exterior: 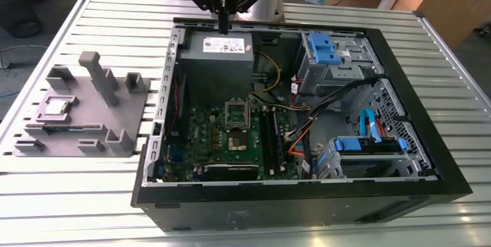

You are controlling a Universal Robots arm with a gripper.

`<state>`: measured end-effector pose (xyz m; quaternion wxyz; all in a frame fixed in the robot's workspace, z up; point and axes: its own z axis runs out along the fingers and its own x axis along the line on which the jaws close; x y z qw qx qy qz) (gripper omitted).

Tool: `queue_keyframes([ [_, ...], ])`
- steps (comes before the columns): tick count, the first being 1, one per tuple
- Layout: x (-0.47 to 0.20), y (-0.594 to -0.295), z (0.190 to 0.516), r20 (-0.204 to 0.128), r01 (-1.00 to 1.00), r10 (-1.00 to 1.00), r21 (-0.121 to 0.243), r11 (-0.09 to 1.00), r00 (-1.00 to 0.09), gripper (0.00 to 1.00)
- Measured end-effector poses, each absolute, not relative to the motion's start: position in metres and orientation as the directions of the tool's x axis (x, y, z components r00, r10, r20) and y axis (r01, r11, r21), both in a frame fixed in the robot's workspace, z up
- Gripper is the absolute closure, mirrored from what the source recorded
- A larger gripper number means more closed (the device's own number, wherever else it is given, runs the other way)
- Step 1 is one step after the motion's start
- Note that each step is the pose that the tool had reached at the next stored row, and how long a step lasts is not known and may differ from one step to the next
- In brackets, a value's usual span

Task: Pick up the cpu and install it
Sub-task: 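Reach for the cpu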

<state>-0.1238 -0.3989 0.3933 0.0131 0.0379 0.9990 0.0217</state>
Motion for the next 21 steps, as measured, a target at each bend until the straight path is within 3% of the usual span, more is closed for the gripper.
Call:
queue_keyframes([
  [21,-0.1319,-0.3989,0.3933,-0.026,0.075,0.076,0.045,0.996,-0.997,0.89],
])
